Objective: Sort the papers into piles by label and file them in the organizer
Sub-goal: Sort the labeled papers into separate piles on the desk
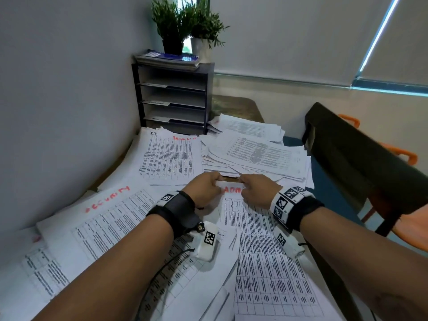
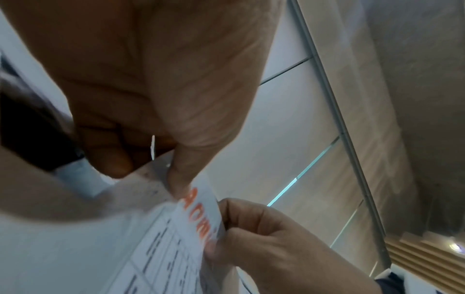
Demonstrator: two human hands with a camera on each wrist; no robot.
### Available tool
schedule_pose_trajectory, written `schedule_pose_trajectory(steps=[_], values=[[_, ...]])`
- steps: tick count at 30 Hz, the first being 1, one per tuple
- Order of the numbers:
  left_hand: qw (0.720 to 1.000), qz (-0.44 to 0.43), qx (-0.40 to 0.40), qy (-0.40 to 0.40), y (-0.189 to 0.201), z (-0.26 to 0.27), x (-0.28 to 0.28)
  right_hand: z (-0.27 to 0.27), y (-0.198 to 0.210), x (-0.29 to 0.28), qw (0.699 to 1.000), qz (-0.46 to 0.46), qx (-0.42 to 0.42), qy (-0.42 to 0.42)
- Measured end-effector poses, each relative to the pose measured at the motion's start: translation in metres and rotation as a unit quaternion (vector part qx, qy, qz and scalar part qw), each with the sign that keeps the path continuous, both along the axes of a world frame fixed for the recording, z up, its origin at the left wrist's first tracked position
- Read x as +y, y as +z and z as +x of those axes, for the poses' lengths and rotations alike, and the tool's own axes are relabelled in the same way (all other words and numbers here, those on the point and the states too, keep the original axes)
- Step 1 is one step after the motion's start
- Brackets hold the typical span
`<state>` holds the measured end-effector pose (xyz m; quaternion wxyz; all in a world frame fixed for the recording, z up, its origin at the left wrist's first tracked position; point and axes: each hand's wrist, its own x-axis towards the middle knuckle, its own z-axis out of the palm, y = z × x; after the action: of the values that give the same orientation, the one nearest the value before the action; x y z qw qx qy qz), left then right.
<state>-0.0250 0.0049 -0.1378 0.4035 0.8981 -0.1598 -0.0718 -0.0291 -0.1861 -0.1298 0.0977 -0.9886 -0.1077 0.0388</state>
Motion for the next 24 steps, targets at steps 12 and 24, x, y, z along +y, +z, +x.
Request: schedule_pose_trajectory(steps=[12, 24], values=[[0.962, -0.197, 0.186, -0.002, 0.000, -0.011, -0.002, 0.023, 0.054, -0.040, 0.970, 0.054, -0.226, -0.068], [0.892, -0.368, 0.092, 0.247, -0.009, 0.111, -0.036, 0.086, 0.037, -0.111, 0.900, 0.288, -0.063, -0.321]])
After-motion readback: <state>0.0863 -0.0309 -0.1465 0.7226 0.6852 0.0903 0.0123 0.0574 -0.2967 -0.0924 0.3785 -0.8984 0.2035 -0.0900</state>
